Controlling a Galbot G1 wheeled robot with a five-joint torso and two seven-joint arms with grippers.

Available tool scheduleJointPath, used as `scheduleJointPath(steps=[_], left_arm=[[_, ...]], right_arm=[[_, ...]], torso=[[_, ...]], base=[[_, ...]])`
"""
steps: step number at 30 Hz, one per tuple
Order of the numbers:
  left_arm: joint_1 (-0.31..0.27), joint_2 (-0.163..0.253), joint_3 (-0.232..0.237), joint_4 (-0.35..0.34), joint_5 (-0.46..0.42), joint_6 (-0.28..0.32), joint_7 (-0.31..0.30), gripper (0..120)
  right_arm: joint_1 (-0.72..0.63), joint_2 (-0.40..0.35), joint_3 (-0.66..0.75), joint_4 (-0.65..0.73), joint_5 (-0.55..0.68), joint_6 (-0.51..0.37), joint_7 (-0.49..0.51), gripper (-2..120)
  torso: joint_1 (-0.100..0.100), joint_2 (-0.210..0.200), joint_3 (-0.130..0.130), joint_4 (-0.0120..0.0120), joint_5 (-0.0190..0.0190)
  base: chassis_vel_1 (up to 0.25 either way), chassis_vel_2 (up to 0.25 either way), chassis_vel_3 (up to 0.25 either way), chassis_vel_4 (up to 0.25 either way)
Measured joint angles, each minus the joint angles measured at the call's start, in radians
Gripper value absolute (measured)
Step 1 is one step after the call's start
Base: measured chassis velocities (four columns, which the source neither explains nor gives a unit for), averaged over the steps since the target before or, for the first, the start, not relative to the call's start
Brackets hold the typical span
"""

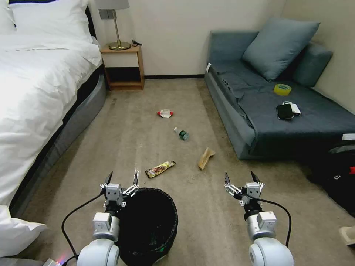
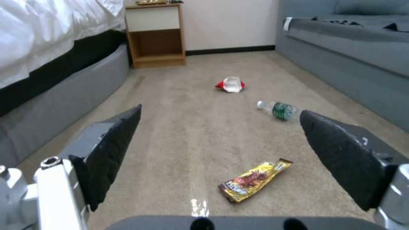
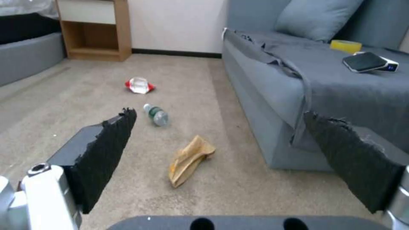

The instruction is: Pick up the trash bin, then pick up the garbage on the floor and place it into the trash bin.

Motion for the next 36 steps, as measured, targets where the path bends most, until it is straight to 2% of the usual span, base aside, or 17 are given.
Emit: scheduleJointPath(steps=[17,19,20,23,27,34,36], left_arm=[[0.000,0.000,0.000,0.000,-0.006,-0.001,-0.001,100],[-0.011,0.002,0.001,-0.008,-0.080,-0.050,-0.028,100],[-0.011,0.002,0.001,-0.008,-0.080,-0.050,-0.028,100],[-0.029,0.005,0.002,-0.023,-0.192,-0.126,-0.070,100],[-0.036,0.006,0.005,-0.039,-0.235,-0.142,-0.092,100],[-0.029,0.006,0.004,-0.056,-0.219,-0.105,-0.102,100],[-0.015,0.009,-0.002,-0.066,-0.194,-0.050,-0.119,100]], right_arm=[[0.000,0.000,0.000,0.000,0.000,0.000,0.000,100],[0.000,0.000,0.000,0.000,0.000,0.000,0.000,100],[0.000,0.000,0.000,0.000,0.000,0.000,0.000,100],[0.000,0.000,0.000,0.000,0.000,0.000,0.000,100],[0.000,0.000,0.000,0.000,0.000,0.000,0.000,100],[0.000,0.000,0.000,0.000,0.000,0.000,0.000,100],[0.000,0.000,0.000,0.000,0.000,0.000,0.000,100]], torso=[[0.000,0.000,0.000,0.0000,0.0000],[0.000,0.000,0.000,0.0000,-0.0002],[0.000,0.000,0.000,0.0000,-0.0002],[0.000,0.000,0.000,-0.0001,0.0000],[0.000,0.000,0.000,0.0000,0.0000],[0.000,0.000,0.000,0.0000,-0.0002],[0.000,0.000,0.000,0.0000,0.0000]], base=[[0.000,0.000,0.000,0.000],[0.000,0.000,0.000,0.000],[0.000,0.000,0.000,0.000],[0.000,0.000,0.000,0.000],[0.000,0.000,0.000,0.000],[0.000,0.000,0.000,0.000],[0.000,0.000,0.000,0.000]])
